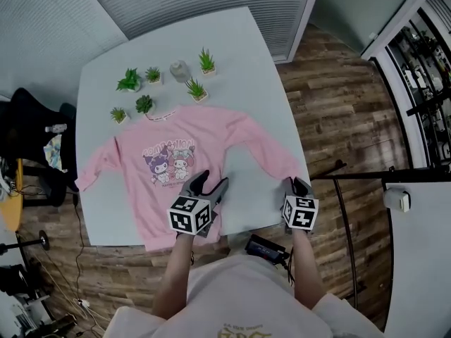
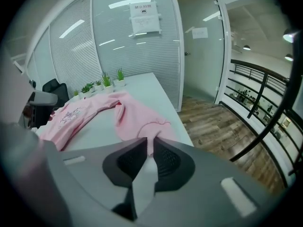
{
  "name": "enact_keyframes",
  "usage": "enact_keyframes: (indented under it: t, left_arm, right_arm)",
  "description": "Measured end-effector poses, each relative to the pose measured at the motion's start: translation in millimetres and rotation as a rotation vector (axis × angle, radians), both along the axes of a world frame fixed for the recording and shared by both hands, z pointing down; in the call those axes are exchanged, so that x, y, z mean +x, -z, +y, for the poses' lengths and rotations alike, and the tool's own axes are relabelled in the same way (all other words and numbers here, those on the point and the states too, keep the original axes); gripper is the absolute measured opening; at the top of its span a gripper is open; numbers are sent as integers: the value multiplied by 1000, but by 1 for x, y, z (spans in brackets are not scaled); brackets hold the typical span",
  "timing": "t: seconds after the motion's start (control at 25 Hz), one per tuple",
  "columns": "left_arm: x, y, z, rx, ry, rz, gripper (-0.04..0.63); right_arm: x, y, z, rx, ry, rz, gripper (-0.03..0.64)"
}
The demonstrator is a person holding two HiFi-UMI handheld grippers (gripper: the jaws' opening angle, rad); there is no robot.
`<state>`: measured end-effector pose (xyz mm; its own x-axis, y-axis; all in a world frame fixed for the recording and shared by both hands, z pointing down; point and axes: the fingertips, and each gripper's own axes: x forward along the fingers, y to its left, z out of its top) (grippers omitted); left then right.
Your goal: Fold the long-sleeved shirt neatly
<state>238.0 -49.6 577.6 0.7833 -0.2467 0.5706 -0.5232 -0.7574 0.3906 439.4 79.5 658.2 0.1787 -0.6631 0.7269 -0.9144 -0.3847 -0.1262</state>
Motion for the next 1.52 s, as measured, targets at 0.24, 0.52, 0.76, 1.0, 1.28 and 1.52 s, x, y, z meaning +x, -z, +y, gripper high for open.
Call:
enact_keyframes:
  t: [0.24,0.52,0.76,1.0,1.28,1.52]
  left_arm:
    - [0,6,-11,13,16,-4,262]
    - [2,20,-19,31,25,6,252]
    - [3,37,-29,56,48,35,255]
    - [-7,44,-39,96,50,7,272]
    - [-41,52,-55,112,132,2,273]
    - [-86,61,-72,149,205,-7,290]
  right_arm:
    - [25,38,-13,156,-81,-53,52]
    - [53,89,-34,399,-148,-166,52]
    - [71,108,-48,402,-120,-106,52]
    - [90,121,-57,428,-131,-84,52]
    - [83,142,-75,470,-90,-65,52]
    - [61,156,-93,485,-21,-51,52]
